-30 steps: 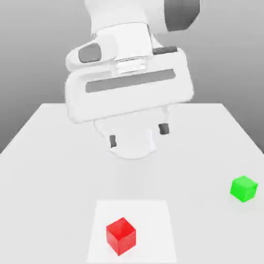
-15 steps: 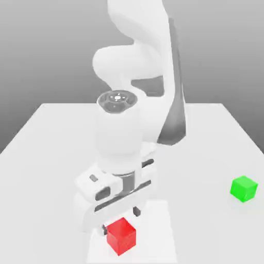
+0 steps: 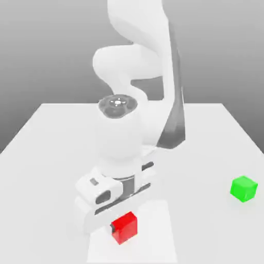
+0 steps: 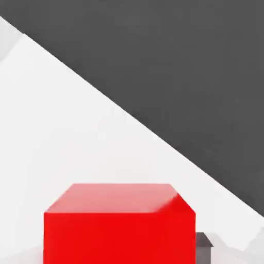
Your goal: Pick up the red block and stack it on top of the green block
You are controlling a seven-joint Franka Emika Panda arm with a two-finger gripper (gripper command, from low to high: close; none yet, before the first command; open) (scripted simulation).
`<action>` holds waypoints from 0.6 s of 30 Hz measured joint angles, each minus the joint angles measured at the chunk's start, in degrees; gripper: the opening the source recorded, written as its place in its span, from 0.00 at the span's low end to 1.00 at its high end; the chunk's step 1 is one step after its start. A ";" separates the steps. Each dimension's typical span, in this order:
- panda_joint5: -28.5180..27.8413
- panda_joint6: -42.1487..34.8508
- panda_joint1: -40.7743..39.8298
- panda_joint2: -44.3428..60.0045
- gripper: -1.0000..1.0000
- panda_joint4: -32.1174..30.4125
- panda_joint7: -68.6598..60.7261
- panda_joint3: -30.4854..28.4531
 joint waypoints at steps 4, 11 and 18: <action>-1.71 -1.70 5.52 -2.68 0.00 -1.35 -5.92 6.77; -3.98 -3.72 22.34 -7.32 0.00 -3.86 -17.95 17.86; -8.16 2.98 31.76 -1.92 0.00 -4.56 -24.29 20.64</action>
